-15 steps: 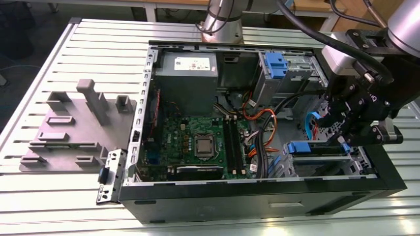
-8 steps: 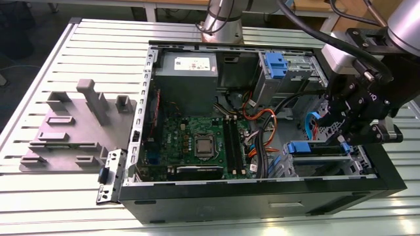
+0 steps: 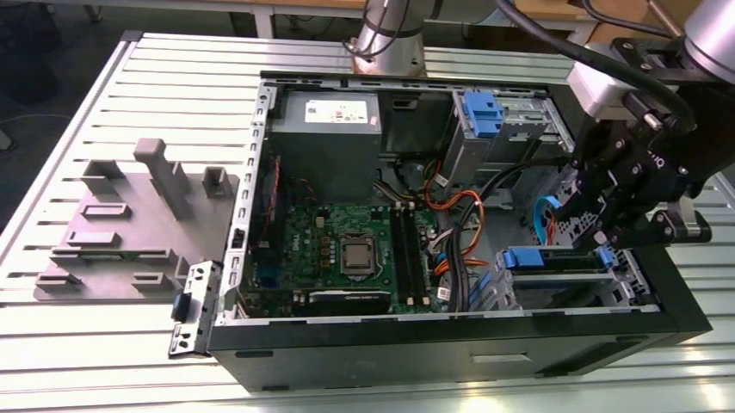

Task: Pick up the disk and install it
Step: 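Insert the first disk wire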

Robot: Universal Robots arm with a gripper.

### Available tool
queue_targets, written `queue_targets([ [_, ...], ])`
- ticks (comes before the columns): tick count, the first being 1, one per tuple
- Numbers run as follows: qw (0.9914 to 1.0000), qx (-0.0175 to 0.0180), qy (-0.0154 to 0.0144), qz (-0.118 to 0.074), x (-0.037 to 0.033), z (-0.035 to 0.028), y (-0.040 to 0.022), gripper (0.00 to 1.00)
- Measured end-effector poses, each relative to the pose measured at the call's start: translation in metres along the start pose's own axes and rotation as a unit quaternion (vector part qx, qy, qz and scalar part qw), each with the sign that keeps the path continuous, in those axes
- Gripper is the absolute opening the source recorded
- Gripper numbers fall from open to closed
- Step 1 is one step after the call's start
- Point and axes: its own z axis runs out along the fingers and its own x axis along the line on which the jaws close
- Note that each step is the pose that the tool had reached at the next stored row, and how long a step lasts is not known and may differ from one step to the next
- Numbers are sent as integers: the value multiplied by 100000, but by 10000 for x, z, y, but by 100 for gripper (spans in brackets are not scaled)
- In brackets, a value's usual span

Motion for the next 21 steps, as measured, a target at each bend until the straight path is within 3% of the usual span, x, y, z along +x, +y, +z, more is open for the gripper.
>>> queue_targets([
  [5, 100000, 0, -9, 30, -35, -8, 1, 42],
  [14, 100000, 1, -7, 42, -197, -8, 1, 42],
  [21, 100000, 0, -5, 41, -273, -4, 1, 42],
])
